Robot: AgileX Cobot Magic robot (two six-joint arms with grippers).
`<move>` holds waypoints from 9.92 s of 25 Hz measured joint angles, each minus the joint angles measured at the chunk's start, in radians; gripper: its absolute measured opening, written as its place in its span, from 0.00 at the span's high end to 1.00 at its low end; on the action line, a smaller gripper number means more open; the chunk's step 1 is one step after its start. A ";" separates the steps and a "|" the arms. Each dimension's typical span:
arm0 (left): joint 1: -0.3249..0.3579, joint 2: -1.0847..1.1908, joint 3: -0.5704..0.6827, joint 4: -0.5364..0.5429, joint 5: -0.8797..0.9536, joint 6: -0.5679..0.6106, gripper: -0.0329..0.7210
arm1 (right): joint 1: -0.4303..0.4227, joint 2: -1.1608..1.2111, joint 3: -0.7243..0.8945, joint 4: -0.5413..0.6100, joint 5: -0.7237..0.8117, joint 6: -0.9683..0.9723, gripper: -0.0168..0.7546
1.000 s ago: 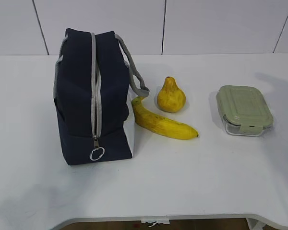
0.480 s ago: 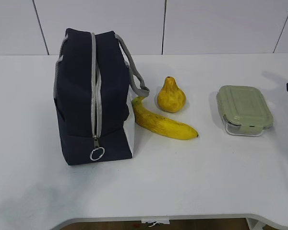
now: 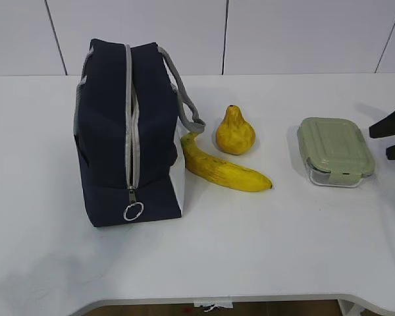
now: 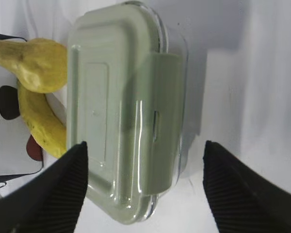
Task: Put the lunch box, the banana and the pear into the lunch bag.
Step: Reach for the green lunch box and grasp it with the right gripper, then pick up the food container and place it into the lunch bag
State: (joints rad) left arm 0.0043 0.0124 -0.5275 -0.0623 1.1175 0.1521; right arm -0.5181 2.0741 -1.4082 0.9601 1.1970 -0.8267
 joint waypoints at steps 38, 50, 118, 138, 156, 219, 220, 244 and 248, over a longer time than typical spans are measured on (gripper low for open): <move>0.000 0.000 0.000 0.000 0.000 0.000 0.63 | 0.011 0.129 -0.008 0.165 -0.014 -0.146 0.26; 0.000 0.000 0.000 0.000 0.000 0.000 0.63 | 0.081 0.139 -0.008 0.176 -0.020 -0.174 0.26; 0.000 0.007 0.000 0.002 0.000 0.000 0.63 | 0.086 -0.018 -0.008 0.075 -0.035 0.157 0.50; 0.000 0.405 -0.164 -0.412 -0.202 0.000 0.57 | 0.246 -0.226 -0.012 0.255 -0.019 0.225 0.50; 0.000 1.087 -0.166 -1.108 -0.348 0.552 0.47 | 0.533 -0.226 -0.164 0.375 -0.007 0.225 0.50; -0.126 1.463 -0.568 -0.871 -0.193 0.580 0.95 | 0.719 -0.130 -0.164 0.212 -0.213 0.194 0.51; -0.126 1.462 -0.568 -0.871 -0.193 0.580 0.95 | 0.719 -0.130 -0.164 0.206 -0.215 0.195 0.51; -0.126 1.481 -0.568 -0.964 -0.216 0.665 0.95 | 0.840 -0.091 -0.164 0.196 -0.297 0.235 0.50; -0.126 1.481 -0.568 -0.952 -0.212 0.668 0.95 | 0.877 -0.090 -0.164 0.189 -0.332 0.235 0.51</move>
State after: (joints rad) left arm -0.1217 1.4935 -1.0953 -1.0147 0.9051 0.8205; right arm 0.3590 1.9845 -1.5721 1.1495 0.8651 -0.5915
